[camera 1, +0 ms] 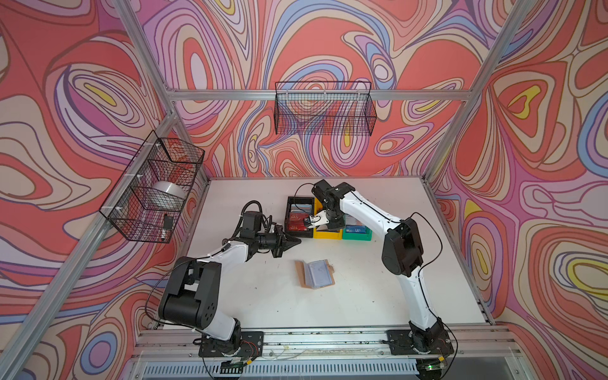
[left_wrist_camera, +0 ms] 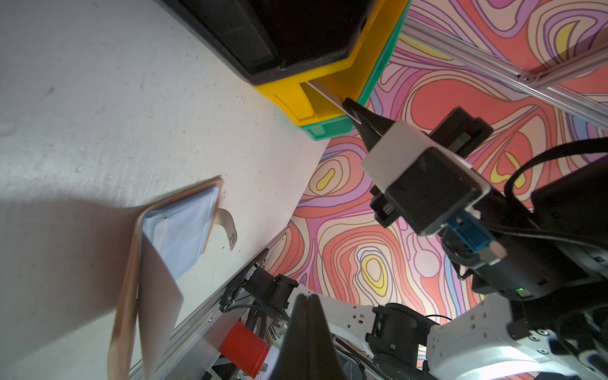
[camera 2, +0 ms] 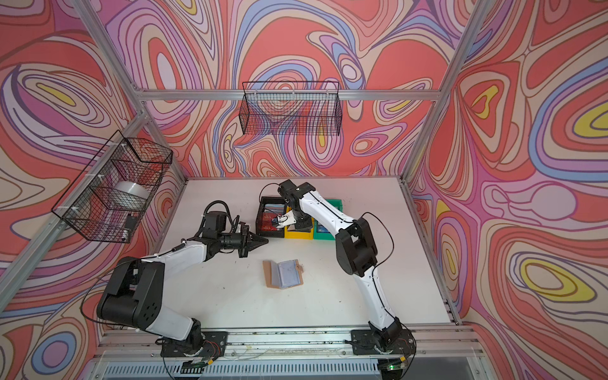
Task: Take the credit cards out of the card holder
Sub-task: Place the credit card in the storage box.
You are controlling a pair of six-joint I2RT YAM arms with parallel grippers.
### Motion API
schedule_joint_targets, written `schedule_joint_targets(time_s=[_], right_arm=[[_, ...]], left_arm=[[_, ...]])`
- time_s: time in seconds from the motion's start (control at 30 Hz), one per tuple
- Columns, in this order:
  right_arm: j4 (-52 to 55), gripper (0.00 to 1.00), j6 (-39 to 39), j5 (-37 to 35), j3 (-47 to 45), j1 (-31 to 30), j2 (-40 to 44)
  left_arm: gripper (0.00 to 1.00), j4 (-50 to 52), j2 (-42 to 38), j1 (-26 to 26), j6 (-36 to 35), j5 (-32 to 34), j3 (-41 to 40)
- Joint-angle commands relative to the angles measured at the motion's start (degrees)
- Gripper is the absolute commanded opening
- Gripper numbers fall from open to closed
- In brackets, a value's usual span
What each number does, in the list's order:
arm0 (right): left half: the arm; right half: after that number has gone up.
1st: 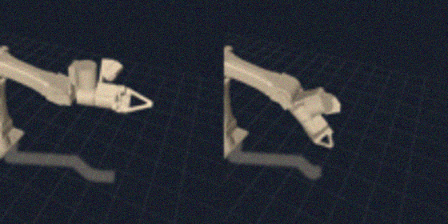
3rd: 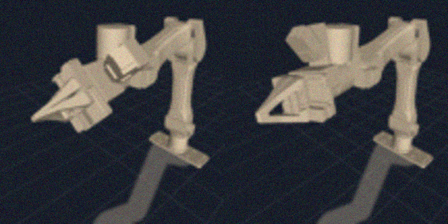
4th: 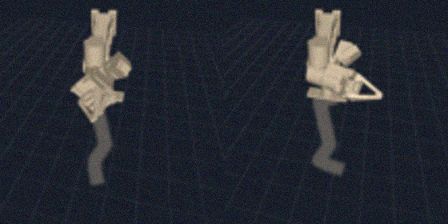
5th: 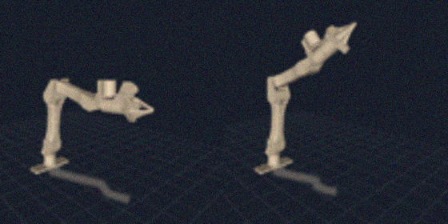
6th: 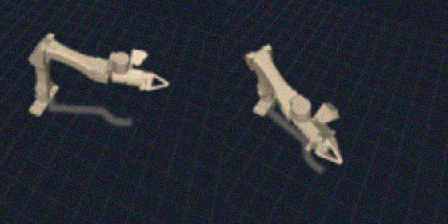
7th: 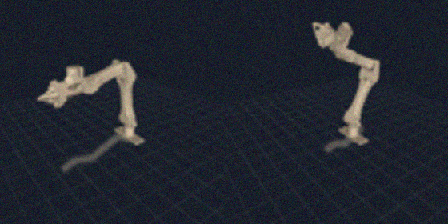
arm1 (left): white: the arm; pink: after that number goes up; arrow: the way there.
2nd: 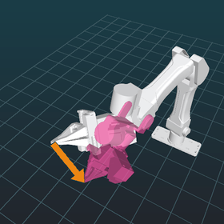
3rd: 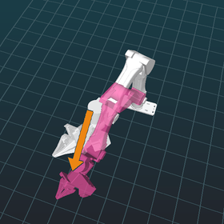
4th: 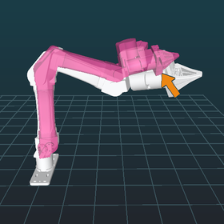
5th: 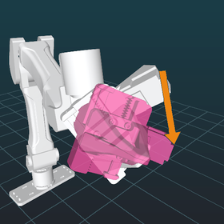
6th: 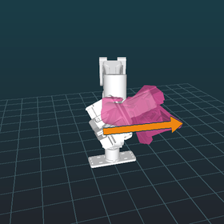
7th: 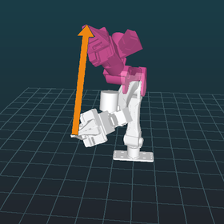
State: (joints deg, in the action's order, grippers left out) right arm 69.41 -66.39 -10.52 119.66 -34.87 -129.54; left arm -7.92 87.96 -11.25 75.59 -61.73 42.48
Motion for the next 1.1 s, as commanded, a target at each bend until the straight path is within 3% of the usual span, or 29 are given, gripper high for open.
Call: schedule_joint_targets(time_s=[0.0,0.5,1.07], right_arm=[[-1.03,0.03,0.21,-0.93,-1.2,-0.33,0.42],[-2.52,0.08,-0.22,-3.46,-2.78,-0.13,-0.71],[-6.01,0.26,0.35,-4.46,-1.71,0.85,-1.53]], left_arm=[[0.0,-0.34,0.72,0.28,-0.43,-1.01,1.47],[0.0,-0.87,2.23,0.44,-0.27,-1.44,2.25],[0.0,-0.7,2.62,0.7,-0.17,-1.01,2.66]])
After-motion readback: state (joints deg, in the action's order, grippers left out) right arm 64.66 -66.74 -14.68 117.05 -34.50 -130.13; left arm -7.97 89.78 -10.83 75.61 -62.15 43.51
